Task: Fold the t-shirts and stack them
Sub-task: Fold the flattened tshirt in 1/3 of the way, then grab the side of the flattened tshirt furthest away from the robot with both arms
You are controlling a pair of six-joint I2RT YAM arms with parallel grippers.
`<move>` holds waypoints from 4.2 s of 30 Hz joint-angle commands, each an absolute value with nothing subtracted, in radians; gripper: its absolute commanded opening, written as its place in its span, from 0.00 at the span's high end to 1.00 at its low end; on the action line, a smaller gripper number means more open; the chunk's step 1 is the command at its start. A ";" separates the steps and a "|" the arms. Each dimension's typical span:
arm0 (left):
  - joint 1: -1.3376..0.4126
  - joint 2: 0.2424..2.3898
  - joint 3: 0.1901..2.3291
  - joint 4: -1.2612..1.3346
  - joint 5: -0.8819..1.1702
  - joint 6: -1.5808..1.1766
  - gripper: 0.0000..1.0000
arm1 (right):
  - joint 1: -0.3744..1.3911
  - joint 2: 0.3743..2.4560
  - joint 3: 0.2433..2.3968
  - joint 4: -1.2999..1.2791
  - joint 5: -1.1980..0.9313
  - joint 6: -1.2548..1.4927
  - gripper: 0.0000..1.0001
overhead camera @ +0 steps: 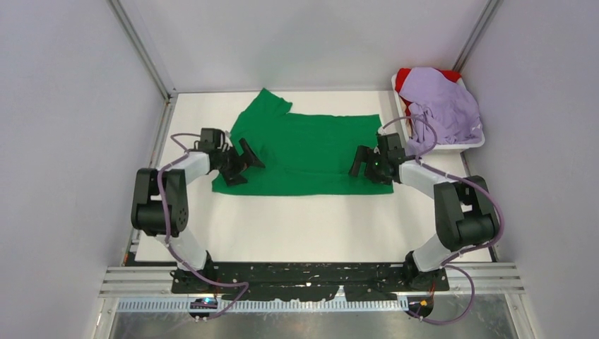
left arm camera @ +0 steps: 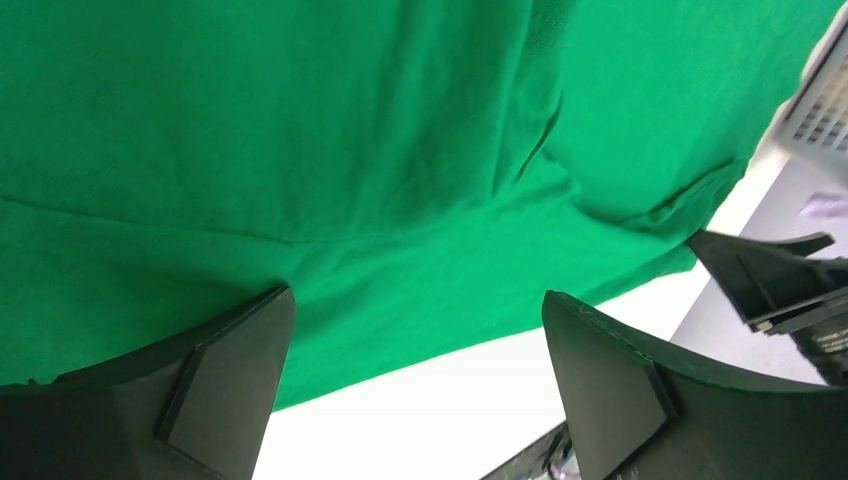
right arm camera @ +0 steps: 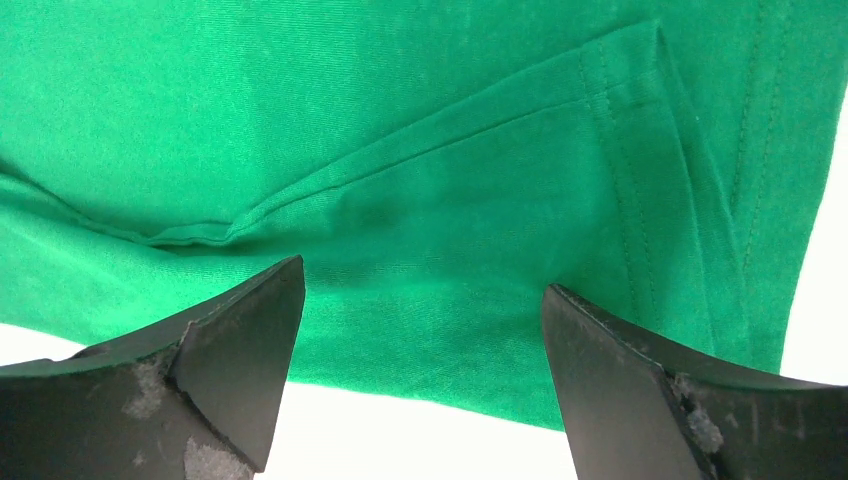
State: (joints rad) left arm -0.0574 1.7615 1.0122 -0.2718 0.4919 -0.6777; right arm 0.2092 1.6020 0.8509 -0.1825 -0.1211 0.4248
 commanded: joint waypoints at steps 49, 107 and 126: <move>-0.091 0.635 0.471 -0.690 0.298 -0.745 0.00 | 0.237 0.804 0.545 -0.602 -0.182 0.468 0.05; -0.109 2.402 2.142 -0.817 0.090 -0.554 0.43 | 0.235 1.280 0.723 -0.254 -0.006 0.508 0.05; -0.116 2.202 1.911 -0.670 0.293 -0.416 1.00 | 0.236 1.456 0.961 -0.250 0.065 0.439 0.05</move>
